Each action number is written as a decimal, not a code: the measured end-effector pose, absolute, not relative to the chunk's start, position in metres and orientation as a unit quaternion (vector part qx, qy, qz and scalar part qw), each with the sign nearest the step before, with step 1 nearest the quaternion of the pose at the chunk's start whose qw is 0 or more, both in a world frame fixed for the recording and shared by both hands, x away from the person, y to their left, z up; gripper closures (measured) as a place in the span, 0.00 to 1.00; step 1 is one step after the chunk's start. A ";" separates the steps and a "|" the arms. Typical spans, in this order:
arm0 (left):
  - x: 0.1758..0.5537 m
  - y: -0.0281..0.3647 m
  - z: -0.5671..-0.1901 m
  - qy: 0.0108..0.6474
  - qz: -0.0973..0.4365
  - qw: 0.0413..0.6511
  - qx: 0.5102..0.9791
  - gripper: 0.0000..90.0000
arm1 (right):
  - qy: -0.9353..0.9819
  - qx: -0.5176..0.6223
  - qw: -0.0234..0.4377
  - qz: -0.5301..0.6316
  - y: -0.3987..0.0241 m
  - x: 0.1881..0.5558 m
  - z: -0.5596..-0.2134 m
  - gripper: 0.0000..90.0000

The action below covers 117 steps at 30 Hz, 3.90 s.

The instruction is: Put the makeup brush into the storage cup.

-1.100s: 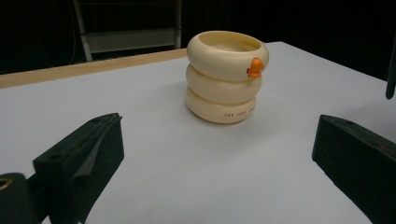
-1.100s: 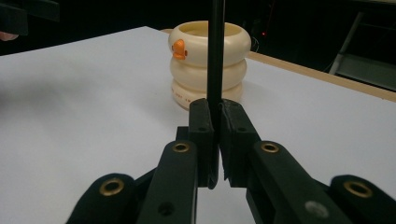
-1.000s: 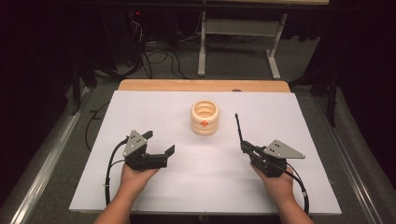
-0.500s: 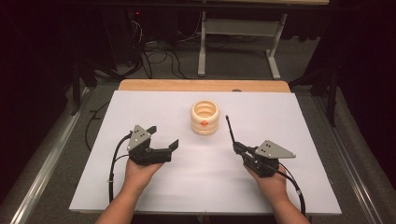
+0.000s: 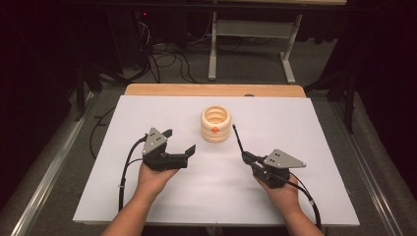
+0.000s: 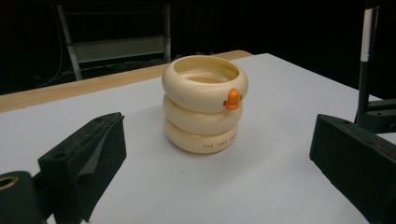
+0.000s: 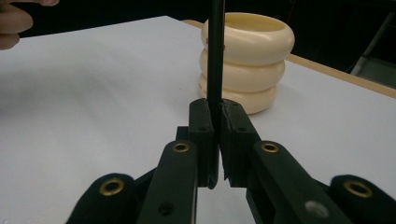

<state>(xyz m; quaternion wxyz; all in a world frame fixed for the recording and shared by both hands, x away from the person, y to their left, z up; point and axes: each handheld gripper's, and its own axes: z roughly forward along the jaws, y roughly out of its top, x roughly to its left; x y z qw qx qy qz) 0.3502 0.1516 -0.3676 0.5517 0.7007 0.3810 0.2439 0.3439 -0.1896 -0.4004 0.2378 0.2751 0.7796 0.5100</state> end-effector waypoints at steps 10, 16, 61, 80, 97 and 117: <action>0.350 0.135 -0.361 0.368 0.232 0.560 0.705 0.05 | 0.783 0.266 0.236 0.511 -0.182 0.343 -0.400 0.96; 0.353 0.125 -0.357 0.361 0.228 0.564 0.707 0.05 | 0.783 0.264 0.238 0.511 -0.178 0.343 -0.399 0.96; 0.349 0.107 -0.365 0.332 0.162 0.608 0.703 0.25 | 0.781 0.240 0.173 0.550 -0.143 0.341 -0.403 0.96; 0.350 0.111 -0.370 0.326 0.116 0.628 0.697 0.62 | 0.786 0.239 0.170 0.544 -0.139 0.341 -0.407 0.96; 0.350 0.112 -0.370 0.326 0.104 0.636 0.692 0.79 | 0.792 0.229 0.166 0.541 -0.135 0.340 -0.410 0.96; 0.350 0.113 -0.372 0.314 0.091 0.644 0.692 0.91 | 0.796 0.230 0.168 0.534 -0.132 0.338 -0.412 0.96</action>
